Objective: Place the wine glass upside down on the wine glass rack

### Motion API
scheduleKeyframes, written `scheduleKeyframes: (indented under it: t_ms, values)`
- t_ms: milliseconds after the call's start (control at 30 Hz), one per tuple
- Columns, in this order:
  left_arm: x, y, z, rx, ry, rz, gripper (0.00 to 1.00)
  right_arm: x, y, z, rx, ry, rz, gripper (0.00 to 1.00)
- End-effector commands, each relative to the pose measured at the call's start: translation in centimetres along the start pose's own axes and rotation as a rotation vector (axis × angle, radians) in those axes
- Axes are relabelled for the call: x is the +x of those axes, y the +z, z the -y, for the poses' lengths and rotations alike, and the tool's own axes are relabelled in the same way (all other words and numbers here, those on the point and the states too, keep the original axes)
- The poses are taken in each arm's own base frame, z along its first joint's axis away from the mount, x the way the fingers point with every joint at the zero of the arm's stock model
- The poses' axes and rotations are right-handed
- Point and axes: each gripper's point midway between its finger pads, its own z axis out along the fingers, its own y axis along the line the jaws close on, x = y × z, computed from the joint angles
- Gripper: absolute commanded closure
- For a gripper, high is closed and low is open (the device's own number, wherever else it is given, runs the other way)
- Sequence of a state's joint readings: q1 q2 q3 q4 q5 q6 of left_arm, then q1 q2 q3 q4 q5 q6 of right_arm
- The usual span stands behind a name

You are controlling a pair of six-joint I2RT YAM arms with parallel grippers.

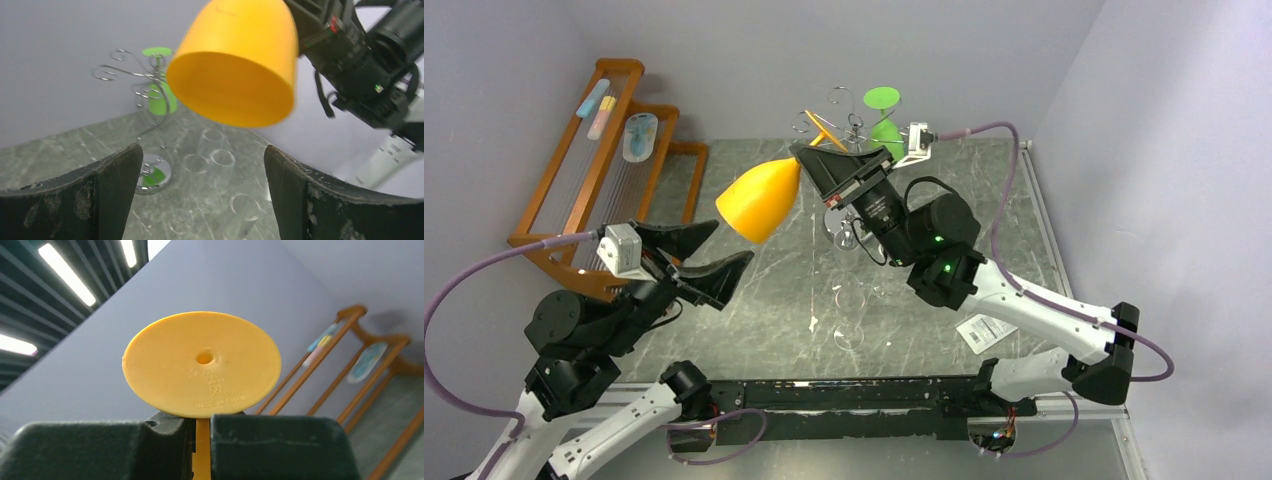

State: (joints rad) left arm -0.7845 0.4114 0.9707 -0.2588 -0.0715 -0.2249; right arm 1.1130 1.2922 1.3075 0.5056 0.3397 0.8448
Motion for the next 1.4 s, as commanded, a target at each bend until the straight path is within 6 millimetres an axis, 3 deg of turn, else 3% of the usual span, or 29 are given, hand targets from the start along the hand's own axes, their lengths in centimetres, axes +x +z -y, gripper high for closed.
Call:
scheduleKeyframes:
  t_ms: [0,100,167,333,467,667,867,1167,1367]
  values:
    - [0.7,-1.4,3.7,0.187,-0.070,-0.083,0.05,-1.2,-0.4,-0.7,-0.066,-0.297,0.023,1.00]
    - [-1.0,-1.7,7.1,0.358,-0.093,-0.098,0.07,-1.0,-0.9,-0.8,-0.104,-0.413,-0.001,1.00]
    - [-2.3,-1.4,8.1,0.399,-0.110,-0.102,0.08,-1.0,-1.4,-0.9,-0.134,-0.485,-0.011,1.00]
    - [-4.4,-0.6,8.0,0.351,-0.166,-0.072,0.06,-2.0,-2.4,-0.3,-0.112,-0.585,0.004,1.00]
    - [-4.5,1.2,7.9,0.312,-0.291,-0.065,0.06,-0.9,-3.2,-0.3,-0.181,-0.694,-0.045,1.00]
    - [-6.8,4.6,11.0,0.502,-0.605,0.070,0.08,-0.7,-3.6,0.6,-0.207,-0.873,-0.050,1.00]
    - [-5.6,8.6,8.3,0.262,-0.695,0.003,0.10,0.8,-4.0,1.9,-0.233,-0.965,-0.106,1.00]
    - [-6.0,8.0,6.2,0.186,-0.749,0.108,0.16,2.0,-3.4,3.6,-0.223,-1.056,-0.136,1.00]
    - [-3.0,8.1,3.2,-0.057,-0.812,0.004,0.43,4.0,-3.0,3.9,-0.286,-1.110,-0.207,1.00]
